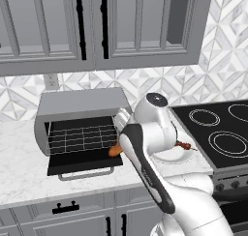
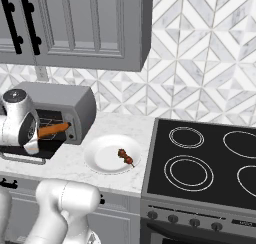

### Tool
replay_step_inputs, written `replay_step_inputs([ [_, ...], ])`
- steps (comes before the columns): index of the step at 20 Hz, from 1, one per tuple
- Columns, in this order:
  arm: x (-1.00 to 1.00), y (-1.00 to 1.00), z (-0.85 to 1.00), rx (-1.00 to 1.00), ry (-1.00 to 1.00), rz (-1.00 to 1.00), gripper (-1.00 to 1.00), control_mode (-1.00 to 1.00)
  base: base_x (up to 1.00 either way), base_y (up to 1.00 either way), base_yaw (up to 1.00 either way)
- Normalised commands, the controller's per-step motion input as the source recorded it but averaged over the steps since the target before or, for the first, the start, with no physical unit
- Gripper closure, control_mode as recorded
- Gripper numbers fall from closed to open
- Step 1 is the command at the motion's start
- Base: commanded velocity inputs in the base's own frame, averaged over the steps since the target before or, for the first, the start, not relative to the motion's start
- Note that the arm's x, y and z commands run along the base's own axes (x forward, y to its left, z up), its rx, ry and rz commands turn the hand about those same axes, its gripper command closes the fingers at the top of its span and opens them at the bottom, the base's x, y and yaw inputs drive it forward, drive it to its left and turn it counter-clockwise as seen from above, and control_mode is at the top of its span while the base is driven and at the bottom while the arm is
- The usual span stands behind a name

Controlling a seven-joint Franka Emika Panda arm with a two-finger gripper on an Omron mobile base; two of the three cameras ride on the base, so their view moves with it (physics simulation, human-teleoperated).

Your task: Pick up the kebab skewer and baguette bread, and place them inside the toaster oven. Close the toaster oven door and start by setting the timer.

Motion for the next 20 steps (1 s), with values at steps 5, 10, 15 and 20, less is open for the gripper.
replay_step_inputs([
  [5, 0.0, 1.0, 0.48, 0.06, -0.06, -0.37, 1.0, -1.0, 0.0, 0.0, 0.0],
  [10, 0.38, 0.96, 0.05, 0.11, -0.21, -0.42, 1.0, -1.0, 0.0, 0.0, 0.0],
  [15, 0.65, 0.42, -0.04, 0.15, -0.3, -0.19, 1.0, -1.0, 0.0, 0.0, 0.0],
  [20, 0.68, 0.05, -0.02, 0.06, -0.22, -0.06, 1.0, -1.0, 0.0, 0.0, 0.0],
])
